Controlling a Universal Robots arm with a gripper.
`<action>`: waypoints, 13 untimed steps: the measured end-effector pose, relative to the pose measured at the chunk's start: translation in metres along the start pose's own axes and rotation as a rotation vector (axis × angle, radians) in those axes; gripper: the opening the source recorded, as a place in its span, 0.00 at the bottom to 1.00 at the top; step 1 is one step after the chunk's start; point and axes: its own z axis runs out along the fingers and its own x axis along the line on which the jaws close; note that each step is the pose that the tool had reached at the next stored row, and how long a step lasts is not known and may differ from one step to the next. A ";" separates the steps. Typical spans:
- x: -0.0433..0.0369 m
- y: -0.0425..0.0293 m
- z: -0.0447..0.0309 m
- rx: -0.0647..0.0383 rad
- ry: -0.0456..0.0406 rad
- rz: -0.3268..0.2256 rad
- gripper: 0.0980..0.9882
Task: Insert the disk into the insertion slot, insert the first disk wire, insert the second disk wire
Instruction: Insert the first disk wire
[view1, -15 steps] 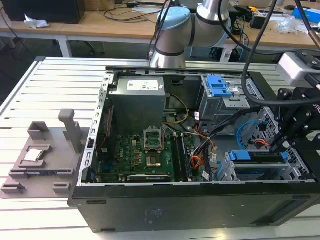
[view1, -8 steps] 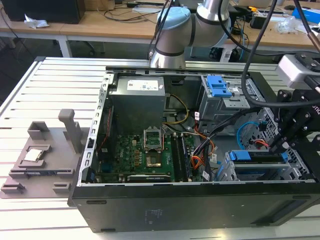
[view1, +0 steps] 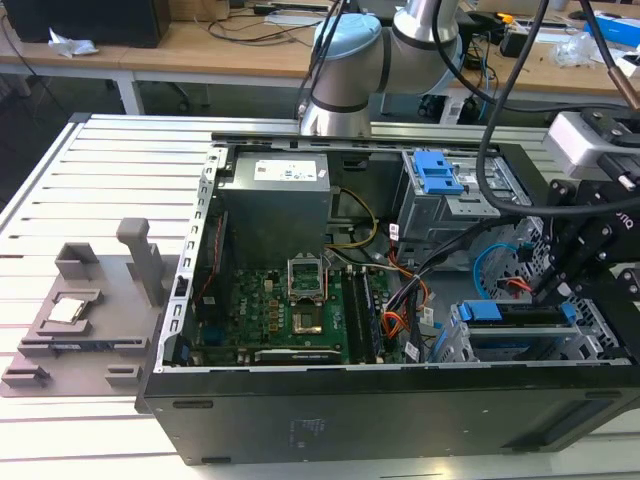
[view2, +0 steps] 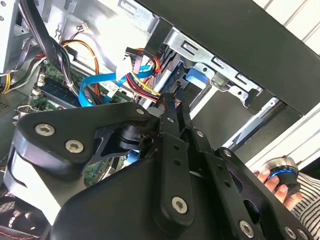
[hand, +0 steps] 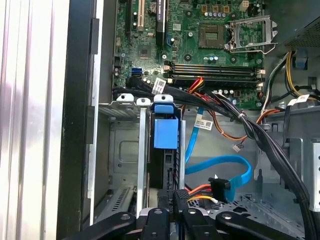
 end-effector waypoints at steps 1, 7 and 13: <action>-0.0003 0.0007 0.0005 0.000 -0.0022 0.000 0.07; -0.0008 0.0025 0.0051 0.000 -0.0060 -0.001 0.07; -0.0007 0.0021 0.0092 0.000 -0.0062 0.000 0.07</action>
